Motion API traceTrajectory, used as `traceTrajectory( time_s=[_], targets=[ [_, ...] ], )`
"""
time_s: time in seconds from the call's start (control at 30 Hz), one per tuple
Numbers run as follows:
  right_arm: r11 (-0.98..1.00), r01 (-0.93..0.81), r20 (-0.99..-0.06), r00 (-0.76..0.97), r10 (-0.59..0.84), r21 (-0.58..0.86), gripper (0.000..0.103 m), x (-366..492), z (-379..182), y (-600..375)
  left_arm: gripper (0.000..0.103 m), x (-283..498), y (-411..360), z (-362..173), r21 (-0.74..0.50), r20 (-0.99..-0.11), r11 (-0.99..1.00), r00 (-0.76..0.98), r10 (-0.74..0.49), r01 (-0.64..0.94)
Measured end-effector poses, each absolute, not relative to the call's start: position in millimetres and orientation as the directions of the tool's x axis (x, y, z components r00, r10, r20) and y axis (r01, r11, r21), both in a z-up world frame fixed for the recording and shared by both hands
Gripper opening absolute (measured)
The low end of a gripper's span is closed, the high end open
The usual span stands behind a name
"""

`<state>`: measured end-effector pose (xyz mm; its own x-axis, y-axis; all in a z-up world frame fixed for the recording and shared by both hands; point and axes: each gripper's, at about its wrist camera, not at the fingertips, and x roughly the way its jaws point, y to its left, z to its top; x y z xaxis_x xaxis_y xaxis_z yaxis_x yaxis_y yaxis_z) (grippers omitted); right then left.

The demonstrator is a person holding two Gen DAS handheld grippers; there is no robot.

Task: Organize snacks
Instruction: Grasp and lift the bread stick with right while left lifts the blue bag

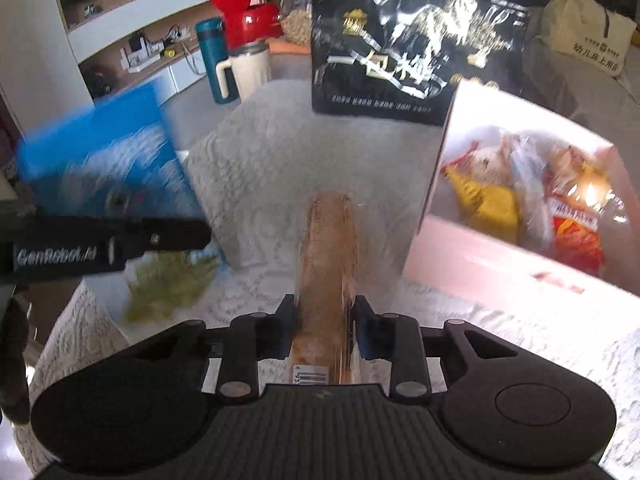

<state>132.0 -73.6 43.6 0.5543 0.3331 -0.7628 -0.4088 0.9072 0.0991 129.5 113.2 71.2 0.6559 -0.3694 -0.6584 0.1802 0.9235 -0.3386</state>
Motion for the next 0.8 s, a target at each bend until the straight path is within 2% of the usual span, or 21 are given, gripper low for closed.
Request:
traceTrajectory(
  time_s=[0.23,0.33,0.5,0.63,0.8],
  targets=[
    [0.916,-0.385,-0.673,0.647,0.357,0.116,0.029,138.8,105.1,-103.9,0.019,147.4,79.1,127.4,-0.332,-0.600,0.906,0.682,-0.418,0.263],
    [0.928,-0.364,-0.622,0.710,0.330,0.078,0.029,145.0,141.8,-120.3,0.019,162.7,48.7,159.1,-0.279,-0.570,0.910,0.709,-0.415,0.307],
    [0.960,-0.279,-0.543,0.802,0.251,0.031,0.029,158.4,194.3,-157.3,0.019,190.2,-3.5,194.6,-0.269,-0.533,0.881,0.702,-0.473,0.389],
    [0.976,-0.217,-0.515,0.835,0.195,0.018,0.029,168.0,213.3,-188.2,0.019,209.4,-34.6,197.9,-0.273,-0.527,0.862,0.683,-0.505,0.426],
    [0.990,-0.141,-0.525,0.842,0.123,0.006,0.029,185.6,204.9,-225.9,0.019,238.2,-63.1,174.8,-0.319,-0.564,0.834,0.616,-0.549,0.451]
  ],
)
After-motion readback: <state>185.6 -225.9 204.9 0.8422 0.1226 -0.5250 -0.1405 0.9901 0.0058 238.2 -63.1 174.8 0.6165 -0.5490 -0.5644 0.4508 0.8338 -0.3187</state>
